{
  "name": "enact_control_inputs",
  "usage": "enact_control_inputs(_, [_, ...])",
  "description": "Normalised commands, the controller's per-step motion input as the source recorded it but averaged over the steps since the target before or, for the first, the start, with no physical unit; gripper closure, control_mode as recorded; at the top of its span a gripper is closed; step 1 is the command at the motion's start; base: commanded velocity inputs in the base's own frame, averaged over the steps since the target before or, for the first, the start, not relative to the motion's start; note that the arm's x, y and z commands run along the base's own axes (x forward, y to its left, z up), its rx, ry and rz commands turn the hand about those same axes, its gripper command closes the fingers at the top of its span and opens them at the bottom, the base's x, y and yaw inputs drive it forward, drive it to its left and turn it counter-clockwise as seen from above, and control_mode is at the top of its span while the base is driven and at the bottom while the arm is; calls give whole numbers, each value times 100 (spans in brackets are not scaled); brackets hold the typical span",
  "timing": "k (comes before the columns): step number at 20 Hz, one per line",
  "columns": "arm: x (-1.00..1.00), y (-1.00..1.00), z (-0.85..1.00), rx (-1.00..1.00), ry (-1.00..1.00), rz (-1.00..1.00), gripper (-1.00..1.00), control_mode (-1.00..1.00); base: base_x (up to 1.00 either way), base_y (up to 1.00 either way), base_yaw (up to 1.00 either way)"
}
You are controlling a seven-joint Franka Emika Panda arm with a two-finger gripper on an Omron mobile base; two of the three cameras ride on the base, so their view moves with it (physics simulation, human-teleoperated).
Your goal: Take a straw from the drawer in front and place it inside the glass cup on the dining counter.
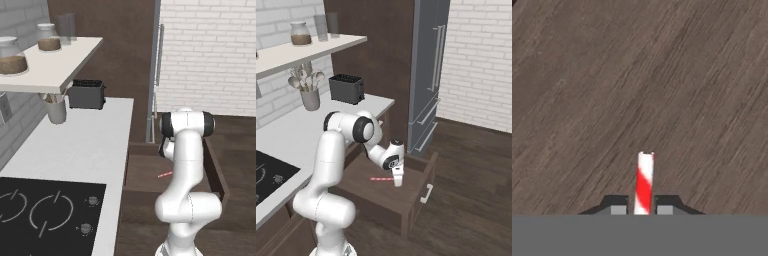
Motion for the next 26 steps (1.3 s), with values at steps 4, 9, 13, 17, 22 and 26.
enact_control_inputs(4, [-3, 0, 58, 0, 0, -8, 100, -100, 0, 0, 0])
enact_control_inputs(9, [-18, 0, 100, 2, -2, -2, 100, -100, 0, 0, 0])
enact_control_inputs(13, [-33, 0, 100, 3, -3, 1, 100, -100, 0, 0, 0])
enact_control_inputs(17, [-33, 0, 100, 2, -7, 10, 100, -100, 0, 0, 0])
enact_control_inputs(22, [-12, 0, 100, 0, -9, 19, 100, -100, 0, 0, 0])
enact_control_inputs(26, [-27, 0, 100, -4, -16, 29, 100, -100, 0, 0, 0])
